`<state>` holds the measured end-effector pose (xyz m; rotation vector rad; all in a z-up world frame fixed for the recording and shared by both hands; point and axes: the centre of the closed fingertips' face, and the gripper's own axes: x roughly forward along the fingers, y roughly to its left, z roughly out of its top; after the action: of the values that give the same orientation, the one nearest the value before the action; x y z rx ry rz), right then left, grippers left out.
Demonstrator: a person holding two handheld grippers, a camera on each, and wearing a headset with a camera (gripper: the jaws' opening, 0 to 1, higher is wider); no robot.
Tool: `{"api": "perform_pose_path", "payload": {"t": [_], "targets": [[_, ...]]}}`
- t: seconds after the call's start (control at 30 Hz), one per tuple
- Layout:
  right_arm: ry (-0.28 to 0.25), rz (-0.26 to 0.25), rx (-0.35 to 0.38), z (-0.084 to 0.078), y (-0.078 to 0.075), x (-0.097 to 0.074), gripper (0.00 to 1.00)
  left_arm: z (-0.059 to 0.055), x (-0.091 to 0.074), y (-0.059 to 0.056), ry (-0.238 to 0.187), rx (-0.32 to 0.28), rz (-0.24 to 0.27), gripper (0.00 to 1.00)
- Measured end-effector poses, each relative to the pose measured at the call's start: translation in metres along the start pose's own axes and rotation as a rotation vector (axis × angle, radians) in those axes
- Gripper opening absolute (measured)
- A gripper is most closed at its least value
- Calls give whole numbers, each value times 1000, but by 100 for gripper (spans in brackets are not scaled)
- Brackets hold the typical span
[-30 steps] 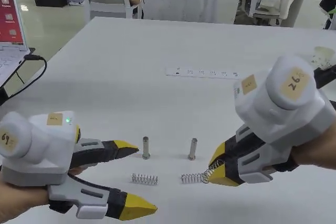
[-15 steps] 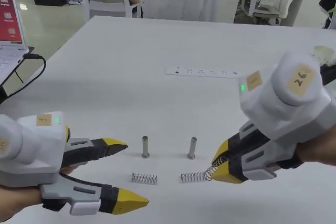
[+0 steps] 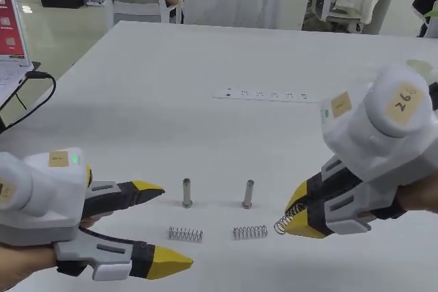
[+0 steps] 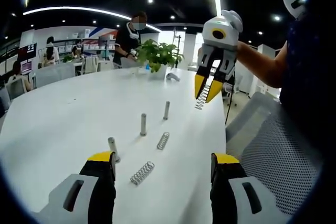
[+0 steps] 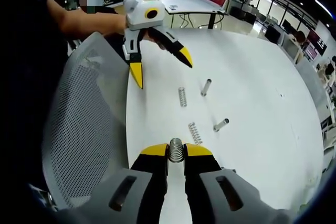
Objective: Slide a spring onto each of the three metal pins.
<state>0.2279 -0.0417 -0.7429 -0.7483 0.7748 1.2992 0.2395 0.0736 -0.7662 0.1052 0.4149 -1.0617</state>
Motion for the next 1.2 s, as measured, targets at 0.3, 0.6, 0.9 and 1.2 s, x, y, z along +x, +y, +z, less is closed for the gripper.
{"api": "perform_pose_path", "payload": {"t": [0.3, 0.6, 0.9, 1.2], "targets": [[11, -20, 14, -8, -7, -8, 9, 0, 1, 0, 1, 1, -1, 70], [23, -31, 34, -18, -15, -12, 9, 1, 1, 0, 0, 2, -1, 70], [54, -55, 45, -28, -31, -21, 9, -1, 0, 2, 2, 0, 2, 70], [102, -69, 51, -42, -44, -28, 9, -2, 1, 3, 1, -4, 4, 69]]}}
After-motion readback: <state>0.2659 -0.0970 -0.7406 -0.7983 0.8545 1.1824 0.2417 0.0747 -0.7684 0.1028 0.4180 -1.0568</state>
